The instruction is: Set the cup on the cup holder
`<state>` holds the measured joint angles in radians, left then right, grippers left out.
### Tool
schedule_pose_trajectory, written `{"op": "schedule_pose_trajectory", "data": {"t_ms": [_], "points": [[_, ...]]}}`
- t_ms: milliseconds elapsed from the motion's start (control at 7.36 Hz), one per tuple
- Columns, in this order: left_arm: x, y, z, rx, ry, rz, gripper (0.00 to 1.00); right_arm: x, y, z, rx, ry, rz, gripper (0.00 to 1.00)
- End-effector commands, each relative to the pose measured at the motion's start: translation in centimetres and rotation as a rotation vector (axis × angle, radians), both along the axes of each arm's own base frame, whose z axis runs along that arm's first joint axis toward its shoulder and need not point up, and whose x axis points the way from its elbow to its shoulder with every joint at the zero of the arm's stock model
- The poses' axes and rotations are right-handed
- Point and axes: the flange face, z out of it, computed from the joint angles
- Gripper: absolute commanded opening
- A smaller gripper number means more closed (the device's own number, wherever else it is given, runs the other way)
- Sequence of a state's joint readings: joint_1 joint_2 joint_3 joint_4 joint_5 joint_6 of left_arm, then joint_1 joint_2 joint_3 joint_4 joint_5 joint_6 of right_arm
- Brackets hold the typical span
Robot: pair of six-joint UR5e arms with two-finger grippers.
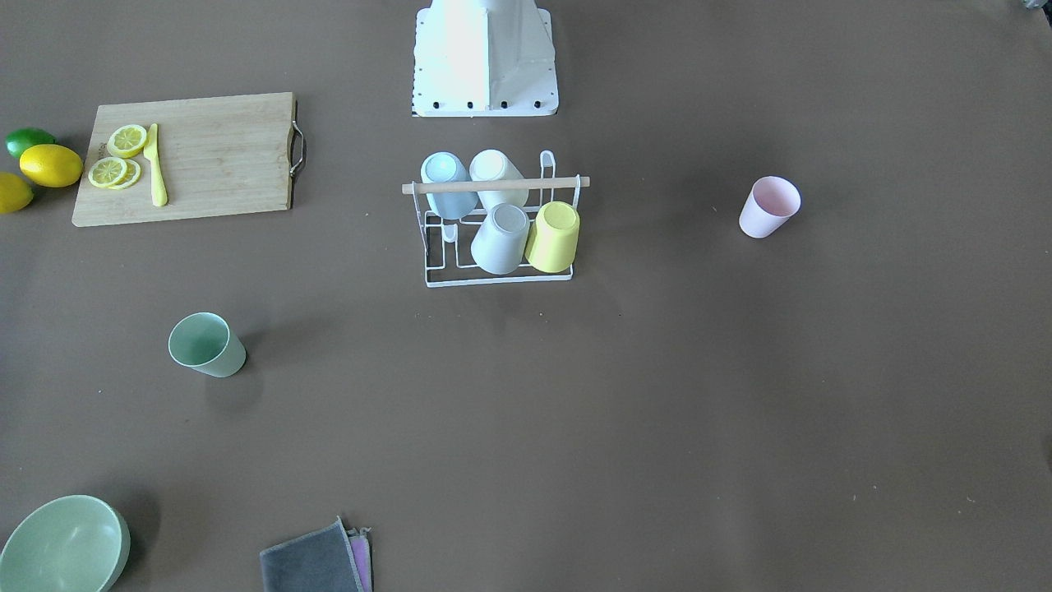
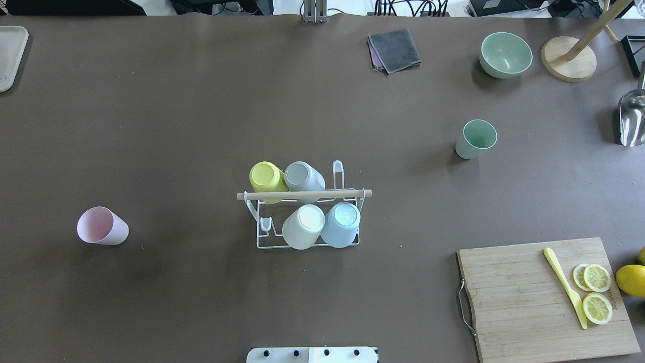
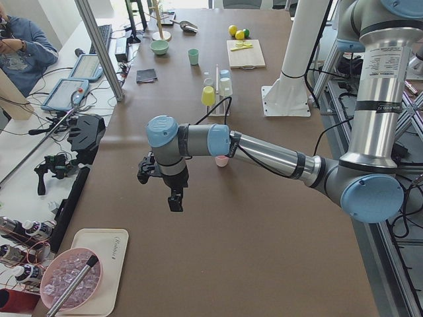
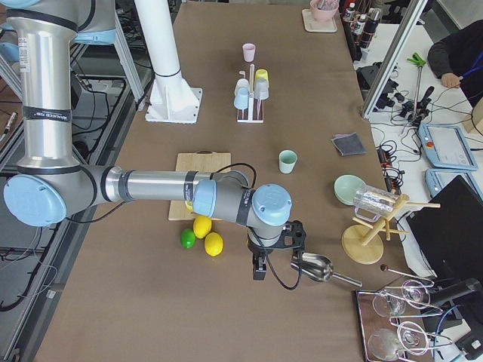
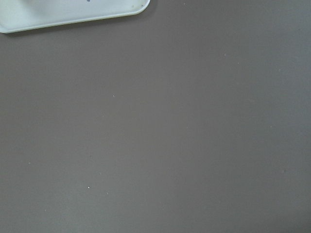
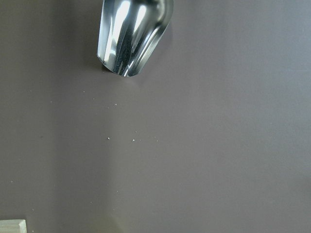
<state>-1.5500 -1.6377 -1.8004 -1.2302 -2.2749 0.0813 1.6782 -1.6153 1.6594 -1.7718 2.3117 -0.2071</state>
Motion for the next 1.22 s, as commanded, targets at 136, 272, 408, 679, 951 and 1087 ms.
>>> {"op": "schedule_pose_trajectory", "data": {"t_ms": [136,272,408,679,951,1087], "points": [[0.0,0.0,0.0,0.001,0.000,0.002,0.98,0.0,0.2,0.3,-0.007,-0.004,0.000,1.00],[0.0,0.0,0.0,0.001,0.000,0.002,0.98,0.0,0.3,0.4,-0.010,-0.003,0.000,1.00],[0.0,0.0,0.0,0.001,0.000,0.002,0.98,0.0,0.2,0.3,-0.007,-0.002,0.000,1.00],[0.0,0.0,0.7,-0.013,0.000,0.000,0.98,-0.1,0.3,0.4,-0.010,-0.004,0.000,1.00],[0.0,-0.1,0.4,-0.007,0.001,0.002,0.98,-0.1,0.3,0.5,-0.010,-0.004,0.000,1.00],[0.1,-0.3,-0.3,0.010,0.003,0.001,0.98,-0.1,0.3,0.5,-0.010,-0.006,0.001,1.00]]}}
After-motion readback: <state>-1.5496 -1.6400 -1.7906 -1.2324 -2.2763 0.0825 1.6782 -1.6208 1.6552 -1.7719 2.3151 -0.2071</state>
